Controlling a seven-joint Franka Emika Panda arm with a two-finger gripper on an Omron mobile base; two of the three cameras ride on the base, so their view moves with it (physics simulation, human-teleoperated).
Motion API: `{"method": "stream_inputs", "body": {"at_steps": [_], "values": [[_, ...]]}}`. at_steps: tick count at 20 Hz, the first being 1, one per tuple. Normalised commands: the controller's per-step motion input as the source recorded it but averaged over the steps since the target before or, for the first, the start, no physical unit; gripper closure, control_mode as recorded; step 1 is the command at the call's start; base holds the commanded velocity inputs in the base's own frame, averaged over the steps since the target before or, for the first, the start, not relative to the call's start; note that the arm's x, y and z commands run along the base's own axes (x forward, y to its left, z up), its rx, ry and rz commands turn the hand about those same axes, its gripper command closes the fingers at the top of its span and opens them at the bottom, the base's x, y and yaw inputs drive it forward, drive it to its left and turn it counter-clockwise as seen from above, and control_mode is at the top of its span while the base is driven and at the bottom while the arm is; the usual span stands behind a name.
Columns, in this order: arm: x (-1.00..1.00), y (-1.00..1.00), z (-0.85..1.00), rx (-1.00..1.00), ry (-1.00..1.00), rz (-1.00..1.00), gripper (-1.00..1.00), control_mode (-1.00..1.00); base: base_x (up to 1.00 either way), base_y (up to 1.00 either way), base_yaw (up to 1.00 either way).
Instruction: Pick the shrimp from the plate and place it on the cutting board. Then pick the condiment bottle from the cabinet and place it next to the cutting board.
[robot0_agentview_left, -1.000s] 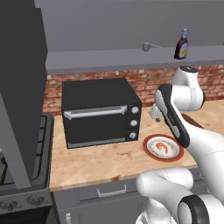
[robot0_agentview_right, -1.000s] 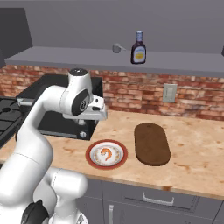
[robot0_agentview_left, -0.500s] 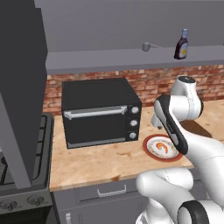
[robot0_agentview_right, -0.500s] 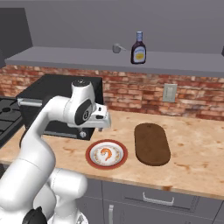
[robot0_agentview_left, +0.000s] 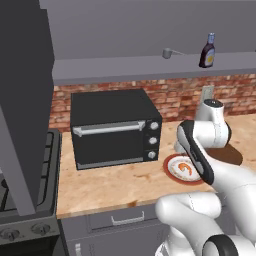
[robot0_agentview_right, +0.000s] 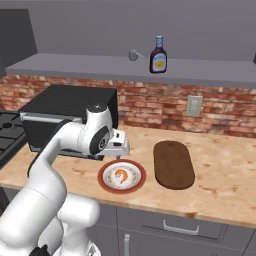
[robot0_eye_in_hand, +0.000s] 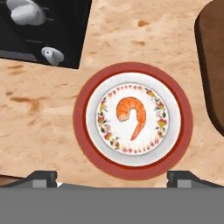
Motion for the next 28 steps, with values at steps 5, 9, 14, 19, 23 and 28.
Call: {"method": "stream_inputs", "body": {"at_steps": [5,9,14,19,23,28], "values": [[0.01,-0.12,-0.33,0.00,0.00,0.00,-1.00,-1.00,0.00,0.00,0.00],[0.08,-0.07,-0.33,0.00,0.00,0.00,-1.00,-1.00,0.00,0.00,0.00],[0.21,0.00,-0.28,0.00,0.00,0.00,-1.00,-1.00,0.00,0.00,0.00],[0.26,0.00,-0.20,0.00,-0.02,0.00,-1.00,-1.00,0.00,0.00,0.00],[0.27,-0.01,-0.18,0.00,-0.05,0.00,-1.00,-1.00,0.00,0.00,0.00],[0.19,-0.09,-0.17,0.00,-0.04,0.00,-1.00,-1.00,0.00,0.00,0.00]]}}
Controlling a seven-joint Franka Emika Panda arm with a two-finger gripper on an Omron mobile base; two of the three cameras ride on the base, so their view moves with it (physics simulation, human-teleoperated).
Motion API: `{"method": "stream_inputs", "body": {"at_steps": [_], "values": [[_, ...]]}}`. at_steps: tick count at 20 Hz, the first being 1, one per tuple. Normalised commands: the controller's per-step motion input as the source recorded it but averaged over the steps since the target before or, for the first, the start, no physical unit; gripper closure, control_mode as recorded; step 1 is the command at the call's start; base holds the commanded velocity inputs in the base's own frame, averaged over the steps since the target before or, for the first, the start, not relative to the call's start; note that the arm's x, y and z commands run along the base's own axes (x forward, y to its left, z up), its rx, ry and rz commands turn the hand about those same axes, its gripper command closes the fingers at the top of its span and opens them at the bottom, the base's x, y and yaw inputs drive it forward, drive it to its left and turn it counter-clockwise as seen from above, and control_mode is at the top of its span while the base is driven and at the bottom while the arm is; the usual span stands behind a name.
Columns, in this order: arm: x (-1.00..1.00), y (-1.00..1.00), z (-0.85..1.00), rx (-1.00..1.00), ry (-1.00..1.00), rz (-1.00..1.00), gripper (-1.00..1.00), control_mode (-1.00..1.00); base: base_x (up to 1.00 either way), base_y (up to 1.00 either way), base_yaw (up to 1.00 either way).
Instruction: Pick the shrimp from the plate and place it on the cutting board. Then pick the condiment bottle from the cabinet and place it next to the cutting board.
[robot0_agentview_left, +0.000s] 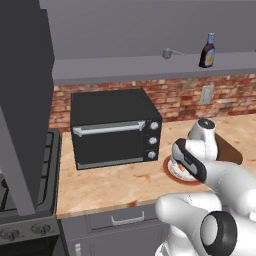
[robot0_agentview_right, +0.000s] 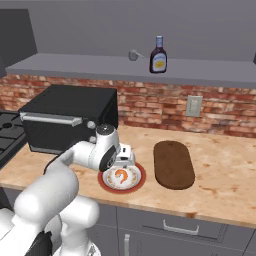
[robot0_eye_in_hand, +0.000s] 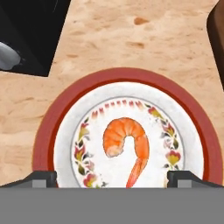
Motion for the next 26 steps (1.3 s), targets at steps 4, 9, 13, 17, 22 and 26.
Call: {"method": "stream_inputs", "body": {"at_steps": [4,9,13,17,22,26], "values": [[0.10,-0.12,-0.15,0.00,-0.01,-0.01,-1.00,-1.00,0.00,0.00,0.00],[0.10,-0.11,-0.15,0.00,0.00,0.00,-1.00,-1.00,0.00,0.00,0.00],[0.13,-0.01,-0.14,0.00,0.00,0.00,-1.00,-1.00,0.00,0.00,0.00],[0.13,0.00,-0.15,0.00,0.00,0.00,-1.00,-1.00,0.00,0.00,0.00],[0.12,0.00,-0.17,0.00,0.00,0.00,-1.00,-1.00,0.00,0.00,0.00],[0.09,0.00,-0.15,0.00,0.00,0.00,-1.00,-1.00,0.00,0.00,0.00]]}}
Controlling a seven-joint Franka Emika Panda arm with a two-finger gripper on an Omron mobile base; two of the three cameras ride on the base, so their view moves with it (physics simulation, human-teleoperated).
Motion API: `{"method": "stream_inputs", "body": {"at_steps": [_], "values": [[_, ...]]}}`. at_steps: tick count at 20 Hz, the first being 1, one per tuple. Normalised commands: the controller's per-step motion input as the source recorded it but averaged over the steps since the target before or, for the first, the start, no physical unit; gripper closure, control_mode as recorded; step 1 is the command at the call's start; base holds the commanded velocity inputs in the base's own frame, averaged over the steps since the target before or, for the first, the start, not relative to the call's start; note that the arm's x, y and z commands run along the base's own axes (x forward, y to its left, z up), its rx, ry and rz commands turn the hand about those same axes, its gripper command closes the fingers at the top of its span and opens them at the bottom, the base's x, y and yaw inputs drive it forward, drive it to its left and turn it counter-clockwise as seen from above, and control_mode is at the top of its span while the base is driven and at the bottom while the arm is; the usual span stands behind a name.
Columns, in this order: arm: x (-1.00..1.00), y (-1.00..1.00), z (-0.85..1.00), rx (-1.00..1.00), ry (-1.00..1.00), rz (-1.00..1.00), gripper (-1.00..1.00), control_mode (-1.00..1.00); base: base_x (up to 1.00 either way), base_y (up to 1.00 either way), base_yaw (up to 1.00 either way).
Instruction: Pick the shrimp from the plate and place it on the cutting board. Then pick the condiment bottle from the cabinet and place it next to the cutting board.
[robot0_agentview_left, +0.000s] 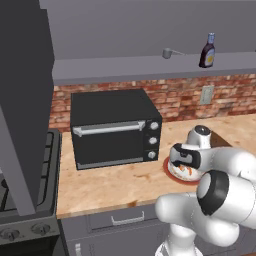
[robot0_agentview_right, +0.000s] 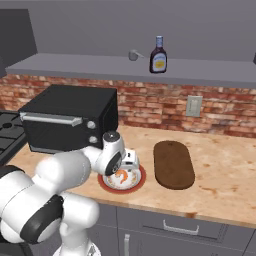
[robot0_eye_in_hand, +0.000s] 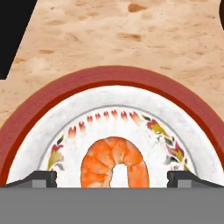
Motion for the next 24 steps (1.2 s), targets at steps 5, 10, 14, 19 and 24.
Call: {"method": "stream_inputs", "body": {"at_steps": [5,10,14,19,24], "values": [[0.05,0.00,-0.10,0.00,0.00,0.00,-1.00,-1.00,0.00,0.00,0.00],[0.02,0.00,-0.07,0.00,0.00,0.00,-1.00,-1.00,0.00,0.00,0.00],[0.02,0.00,-0.07,0.00,0.00,0.00,-1.00,-1.00,0.00,0.00,0.00],[0.02,0.00,-0.11,0.00,0.00,0.00,-1.00,-1.00,0.00,0.00,0.00],[0.07,0.00,-0.15,0.00,0.00,0.00,-1.00,-1.00,0.00,0.00,0.00]]}}
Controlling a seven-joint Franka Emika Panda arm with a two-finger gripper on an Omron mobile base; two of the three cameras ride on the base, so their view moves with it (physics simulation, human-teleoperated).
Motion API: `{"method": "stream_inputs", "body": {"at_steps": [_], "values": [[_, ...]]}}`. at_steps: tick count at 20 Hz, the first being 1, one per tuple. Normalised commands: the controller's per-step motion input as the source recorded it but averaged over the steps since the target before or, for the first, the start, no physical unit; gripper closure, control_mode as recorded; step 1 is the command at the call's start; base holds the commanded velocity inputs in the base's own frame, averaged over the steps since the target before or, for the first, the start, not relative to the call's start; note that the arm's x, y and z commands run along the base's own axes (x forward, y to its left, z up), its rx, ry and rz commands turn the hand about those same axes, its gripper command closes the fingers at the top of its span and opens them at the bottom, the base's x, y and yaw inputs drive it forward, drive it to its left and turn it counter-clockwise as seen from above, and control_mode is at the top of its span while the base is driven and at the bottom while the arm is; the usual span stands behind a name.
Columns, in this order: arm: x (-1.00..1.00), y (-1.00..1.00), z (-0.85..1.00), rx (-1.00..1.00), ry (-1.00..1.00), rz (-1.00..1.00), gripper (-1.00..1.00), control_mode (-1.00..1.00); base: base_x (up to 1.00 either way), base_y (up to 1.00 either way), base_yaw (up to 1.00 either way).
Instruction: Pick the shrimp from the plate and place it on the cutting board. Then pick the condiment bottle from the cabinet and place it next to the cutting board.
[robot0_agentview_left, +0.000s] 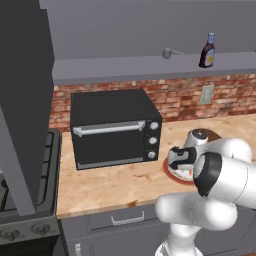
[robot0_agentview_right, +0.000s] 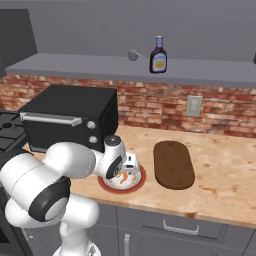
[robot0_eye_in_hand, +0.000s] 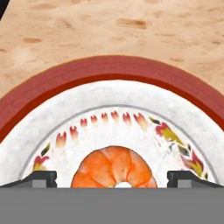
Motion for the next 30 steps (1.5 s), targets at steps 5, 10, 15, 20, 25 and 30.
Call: {"method": "stream_inputs", "body": {"at_steps": [5,10,15,20,25,30], "values": [[0.17,0.00,-0.19,0.00,0.00,0.00,-1.00,-1.00,0.00,0.00,0.00],[0.23,0.00,-0.16,0.00,0.00,0.00,-1.00,-1.00,0.00,0.00,0.00],[0.13,0.00,-0.16,0.00,0.00,0.00,-1.00,-1.00,0.00,0.00,0.00],[0.00,0.00,-0.15,0.00,0.00,0.00,1.00,-1.00,0.00,0.00,0.00],[-0.09,0.00,-0.02,0.00,0.00,0.00,1.00,-1.00,0.00,0.00,0.00],[-0.22,0.00,0.15,0.00,0.02,0.00,1.00,-1.00,0.00,0.00,0.00]]}}
